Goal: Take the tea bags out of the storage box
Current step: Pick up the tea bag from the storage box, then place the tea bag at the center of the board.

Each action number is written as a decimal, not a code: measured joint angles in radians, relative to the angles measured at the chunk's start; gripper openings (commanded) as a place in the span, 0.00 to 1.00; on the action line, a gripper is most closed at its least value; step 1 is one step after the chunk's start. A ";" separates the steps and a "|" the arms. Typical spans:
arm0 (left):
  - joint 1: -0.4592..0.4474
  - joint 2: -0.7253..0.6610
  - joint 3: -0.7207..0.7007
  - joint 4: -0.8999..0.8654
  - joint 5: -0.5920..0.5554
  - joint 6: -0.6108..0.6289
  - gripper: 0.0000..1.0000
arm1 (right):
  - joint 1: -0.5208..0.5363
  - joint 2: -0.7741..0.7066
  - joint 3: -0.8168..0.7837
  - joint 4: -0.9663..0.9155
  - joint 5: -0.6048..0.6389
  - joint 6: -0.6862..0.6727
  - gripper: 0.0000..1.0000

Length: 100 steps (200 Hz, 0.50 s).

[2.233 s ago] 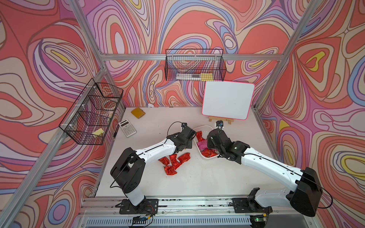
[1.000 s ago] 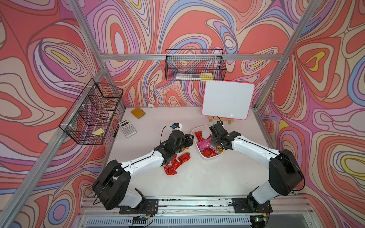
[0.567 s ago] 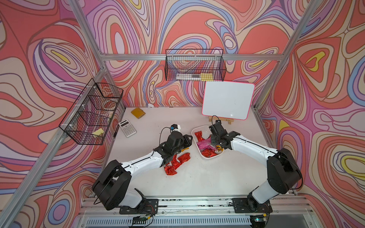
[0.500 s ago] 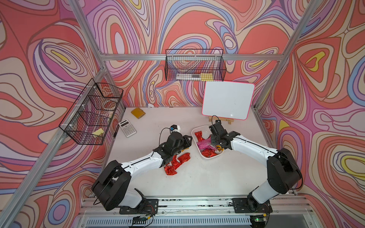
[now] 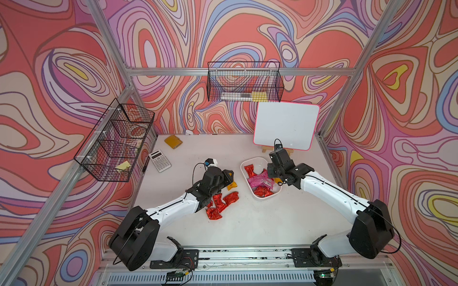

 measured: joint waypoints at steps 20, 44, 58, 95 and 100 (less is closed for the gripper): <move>0.008 -0.051 -0.037 -0.010 -0.026 -0.020 0.38 | 0.008 -0.019 0.050 0.008 -0.071 0.004 0.01; 0.009 -0.148 -0.084 -0.042 -0.083 -0.044 0.37 | 0.050 -0.017 0.101 0.027 -0.159 0.026 0.01; 0.010 -0.220 -0.117 -0.073 -0.129 -0.063 0.37 | 0.096 0.003 0.134 0.047 -0.212 0.049 0.02; 0.014 -0.428 -0.243 -0.197 -0.265 -0.126 0.36 | 0.219 0.125 0.180 0.151 -0.360 0.148 0.02; 0.014 -0.456 -0.256 -0.221 -0.280 -0.135 0.37 | 0.229 0.145 0.181 0.164 -0.377 0.162 0.02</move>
